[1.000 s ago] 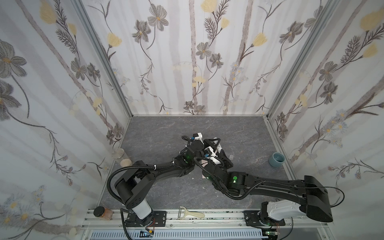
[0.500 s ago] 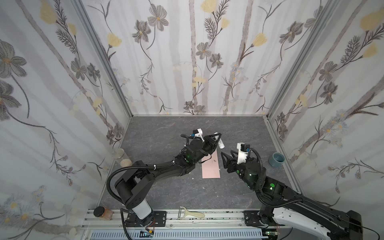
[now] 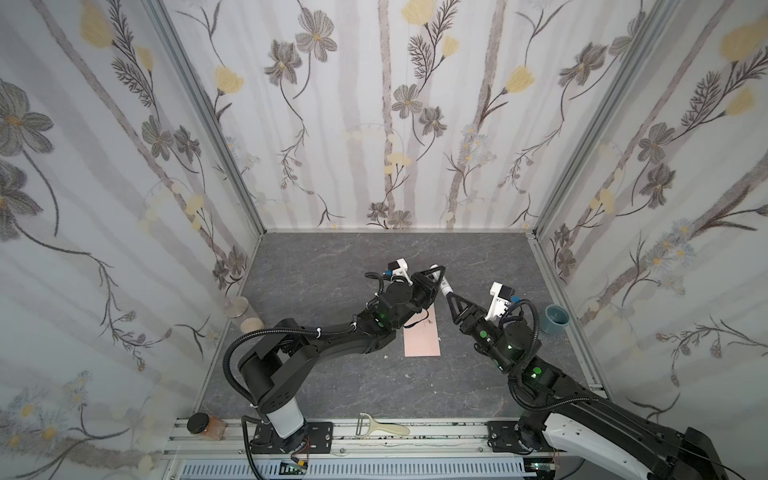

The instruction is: Place the letter into the envelope and seal it

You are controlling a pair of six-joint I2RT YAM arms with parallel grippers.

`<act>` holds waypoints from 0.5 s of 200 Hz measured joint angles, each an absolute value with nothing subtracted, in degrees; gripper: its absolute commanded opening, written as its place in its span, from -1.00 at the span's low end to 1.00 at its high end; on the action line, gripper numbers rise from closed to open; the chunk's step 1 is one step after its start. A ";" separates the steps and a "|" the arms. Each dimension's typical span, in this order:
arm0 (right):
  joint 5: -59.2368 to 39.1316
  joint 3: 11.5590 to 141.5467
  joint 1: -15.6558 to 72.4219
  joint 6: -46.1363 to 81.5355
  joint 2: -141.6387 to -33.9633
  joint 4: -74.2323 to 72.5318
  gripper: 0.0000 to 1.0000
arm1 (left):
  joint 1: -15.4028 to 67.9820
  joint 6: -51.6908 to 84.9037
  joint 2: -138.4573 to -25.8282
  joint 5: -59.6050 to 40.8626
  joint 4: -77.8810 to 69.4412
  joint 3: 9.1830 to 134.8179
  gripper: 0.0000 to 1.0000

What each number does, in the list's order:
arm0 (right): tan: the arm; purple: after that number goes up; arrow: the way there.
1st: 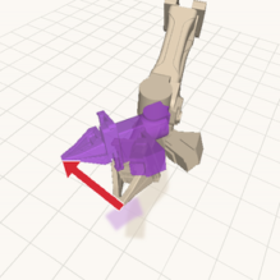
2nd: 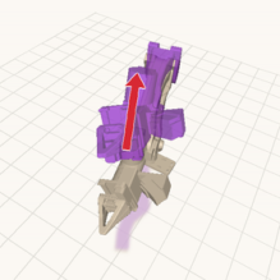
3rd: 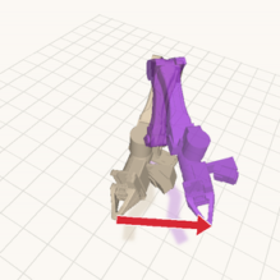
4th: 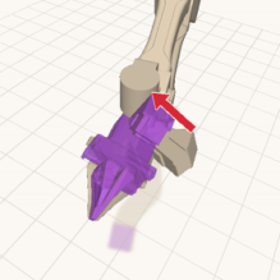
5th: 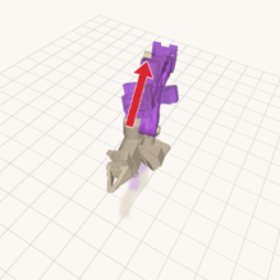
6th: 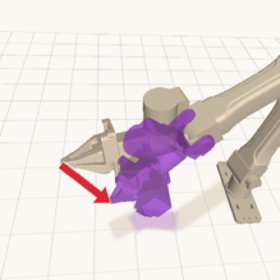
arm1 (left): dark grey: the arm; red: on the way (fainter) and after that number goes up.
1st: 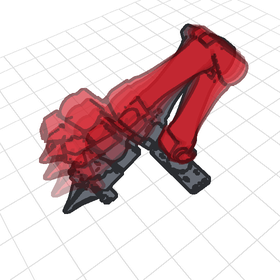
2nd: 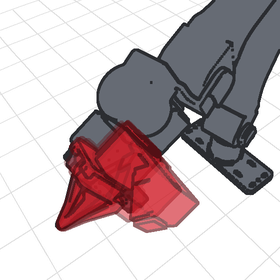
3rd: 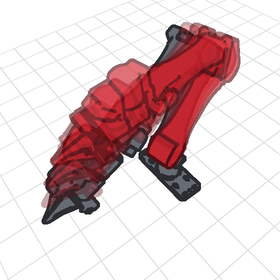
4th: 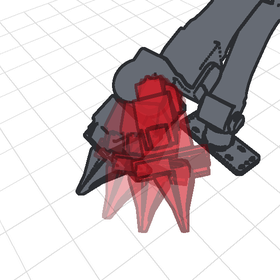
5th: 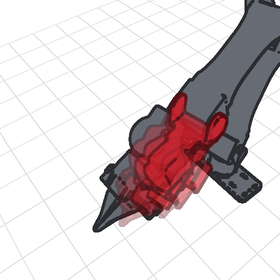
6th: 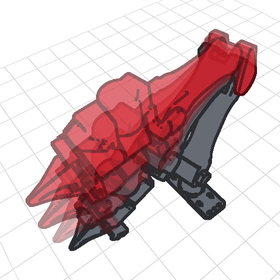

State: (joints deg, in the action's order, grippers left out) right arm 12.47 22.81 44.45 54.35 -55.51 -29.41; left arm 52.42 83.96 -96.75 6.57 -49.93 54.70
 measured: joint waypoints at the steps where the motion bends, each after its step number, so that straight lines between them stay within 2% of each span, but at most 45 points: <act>1: 12.47 22.81 44.36 54.54 -55.61 -29.54 0.11 | 52.45 83.96 -96.75 6.59 -49.93 54.70 -1.00; 24: 11.25 22.81 43.64 56.60 -57.06 -31.88 -0.09 | 52.77 83.96 -96.75 7.44 -50.74 54.68 -1.00; 43: 10.87 22.83 43.03 57.67 -57.87 -33.08 -0.18 | 52.82 83.99 -96.75 7.79 -50.74 54.61 -1.00; 100: 10.09 23.57 42.19 59.13 -60.62 -35.51 -0.32 | 52.93 84.12 -96.88 8.40 -50.81 54.30 -1.00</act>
